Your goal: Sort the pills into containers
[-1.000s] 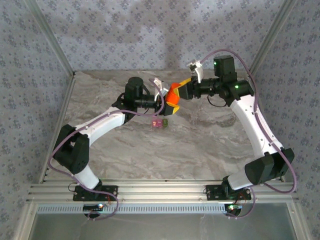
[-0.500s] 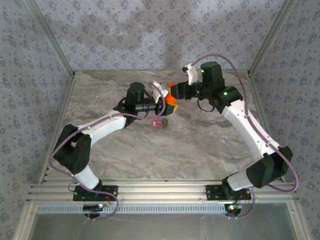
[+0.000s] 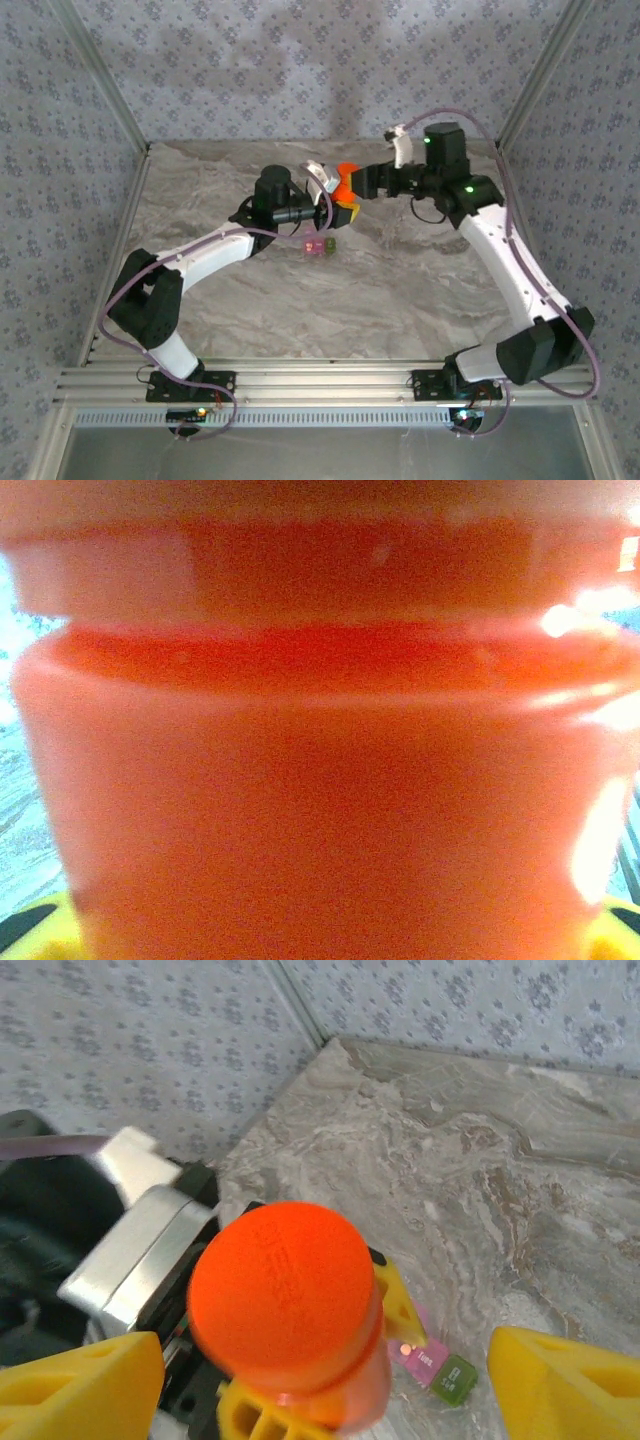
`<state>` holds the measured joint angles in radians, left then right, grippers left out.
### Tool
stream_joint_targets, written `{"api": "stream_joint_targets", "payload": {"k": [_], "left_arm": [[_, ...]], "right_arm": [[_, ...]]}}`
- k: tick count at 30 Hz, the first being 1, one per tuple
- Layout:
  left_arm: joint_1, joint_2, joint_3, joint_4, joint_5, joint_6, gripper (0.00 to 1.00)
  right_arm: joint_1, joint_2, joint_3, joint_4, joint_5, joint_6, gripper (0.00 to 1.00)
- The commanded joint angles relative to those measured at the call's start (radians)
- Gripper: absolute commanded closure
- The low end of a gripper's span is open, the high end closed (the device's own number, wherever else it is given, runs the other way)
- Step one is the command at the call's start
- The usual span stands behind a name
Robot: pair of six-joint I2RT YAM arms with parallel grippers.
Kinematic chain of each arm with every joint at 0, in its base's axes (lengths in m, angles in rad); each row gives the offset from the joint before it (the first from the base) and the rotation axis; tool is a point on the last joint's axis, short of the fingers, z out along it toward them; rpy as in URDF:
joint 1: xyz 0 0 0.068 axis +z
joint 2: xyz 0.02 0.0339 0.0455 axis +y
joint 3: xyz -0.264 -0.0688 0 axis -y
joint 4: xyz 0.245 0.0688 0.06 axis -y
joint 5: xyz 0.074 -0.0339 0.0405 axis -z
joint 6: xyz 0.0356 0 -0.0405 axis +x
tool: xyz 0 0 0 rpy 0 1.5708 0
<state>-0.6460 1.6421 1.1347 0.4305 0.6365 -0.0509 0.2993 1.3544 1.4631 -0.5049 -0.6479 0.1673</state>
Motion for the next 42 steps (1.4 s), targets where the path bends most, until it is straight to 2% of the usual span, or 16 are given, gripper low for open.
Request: {"api": "stream_joint_targets", "payload": {"k": [1,5,9,13,20,37,40,42], "left_arm": [[0.016,-0.054,0.022,0.049,0.045,0.004,1.00],[0.039,-0.062,0.027,0.041,0.152,-0.010,1.00],[0.049,-0.061,0.066,-0.025,0.276,-0.017,1.00],[0.047,-0.047,0.103,-0.095,0.337,-0.013,1.00],[0.042,-0.036,0.115,-0.118,0.362,-0.009,1.00],[0.037,-0.025,0.135,-0.152,0.373,0.009,1.00],[0.036,-0.025,0.134,-0.152,0.373,0.011,1.00],[0.036,-0.025,0.134,-0.153,0.368,0.010,1.00]], "right_arm": [[-0.071,-0.078,-0.007,-0.012,-0.197,-0.079,0.13],[-0.114,-0.062,0.013,-0.040,-0.297,-0.141,0.14],[-0.111,-0.005,0.080,-0.110,-0.301,-0.212,0.15],[-0.098,0.043,0.129,-0.127,-0.317,-0.221,0.15],[-0.033,0.115,0.230,-0.237,-0.288,-0.293,0.16],[0.018,0.187,0.311,-0.289,-0.250,-0.320,0.24],[0.020,0.187,0.310,-0.289,-0.244,-0.318,0.33],[0.021,0.187,0.307,-0.286,-0.239,-0.308,0.44]]}}
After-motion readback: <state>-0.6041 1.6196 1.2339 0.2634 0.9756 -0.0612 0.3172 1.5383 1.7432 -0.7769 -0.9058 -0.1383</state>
